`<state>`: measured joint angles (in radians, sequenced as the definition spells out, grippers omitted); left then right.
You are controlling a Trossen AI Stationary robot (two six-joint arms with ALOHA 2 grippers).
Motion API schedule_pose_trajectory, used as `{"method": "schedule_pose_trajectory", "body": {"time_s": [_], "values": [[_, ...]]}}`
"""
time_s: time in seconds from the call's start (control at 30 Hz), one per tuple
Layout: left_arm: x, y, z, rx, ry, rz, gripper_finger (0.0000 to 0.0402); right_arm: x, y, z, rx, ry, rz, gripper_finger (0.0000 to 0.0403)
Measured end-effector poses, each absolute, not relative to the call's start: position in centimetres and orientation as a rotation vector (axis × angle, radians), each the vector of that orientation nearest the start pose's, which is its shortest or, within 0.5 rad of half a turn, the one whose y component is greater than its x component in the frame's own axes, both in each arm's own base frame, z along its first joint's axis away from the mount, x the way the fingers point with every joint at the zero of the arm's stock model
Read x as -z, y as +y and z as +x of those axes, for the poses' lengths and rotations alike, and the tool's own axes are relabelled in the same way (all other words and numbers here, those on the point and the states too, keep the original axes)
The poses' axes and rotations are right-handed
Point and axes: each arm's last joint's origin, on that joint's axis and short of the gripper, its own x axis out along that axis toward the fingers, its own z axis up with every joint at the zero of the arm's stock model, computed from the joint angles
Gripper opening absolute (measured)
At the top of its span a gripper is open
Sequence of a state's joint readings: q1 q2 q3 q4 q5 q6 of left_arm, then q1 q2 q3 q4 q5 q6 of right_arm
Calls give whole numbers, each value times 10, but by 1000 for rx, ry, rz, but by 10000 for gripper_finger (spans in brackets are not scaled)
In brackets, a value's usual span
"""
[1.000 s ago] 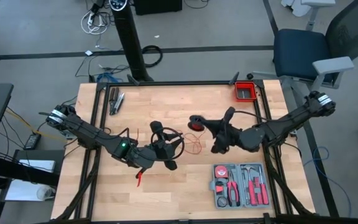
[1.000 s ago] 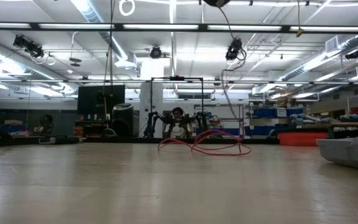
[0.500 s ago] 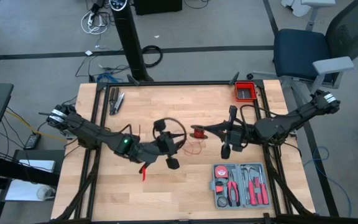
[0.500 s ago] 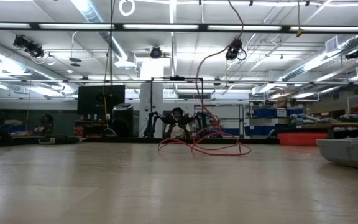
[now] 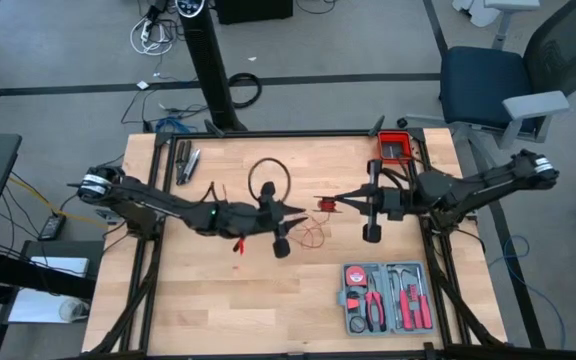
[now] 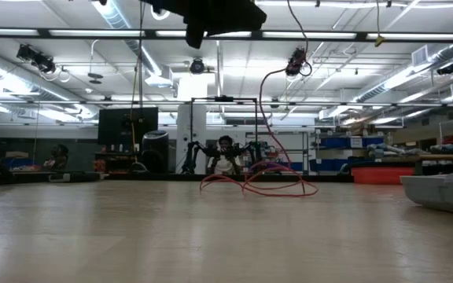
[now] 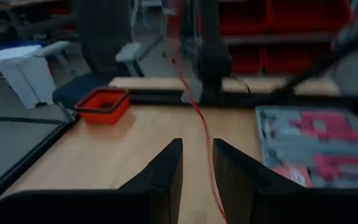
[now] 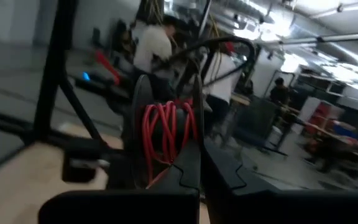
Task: Coil cords
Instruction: Uncoil the wire
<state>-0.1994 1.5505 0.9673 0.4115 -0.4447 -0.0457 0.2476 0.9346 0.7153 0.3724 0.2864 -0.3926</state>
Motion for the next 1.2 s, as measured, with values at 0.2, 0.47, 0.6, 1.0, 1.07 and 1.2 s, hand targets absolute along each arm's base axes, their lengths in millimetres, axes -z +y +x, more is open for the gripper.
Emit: {"method": "schedule_pose_trajectory", "body": {"time_s": [0.2,0.47,0.6,1.0,1.07,1.2], "values": [[-266,-48,339,-201,53,-45,95,-309,37,213,91,-172,-320,0],[-267,-48,339,-192,39,-34,119,-302,36,223,114,-225,-300,0],[-266,-48,339,-192,47,-26,119,-301,37,229,122,-269,-289,1],[-266,-48,339,-196,45,-46,120,-291,35,250,92,-365,-260,1],[-266,-48,339,-196,52,-44,120,-289,34,253,69,-377,-244,1],[-263,-50,339,-192,77,-37,120,-291,31,252,-24,-401,-202,1]]}}
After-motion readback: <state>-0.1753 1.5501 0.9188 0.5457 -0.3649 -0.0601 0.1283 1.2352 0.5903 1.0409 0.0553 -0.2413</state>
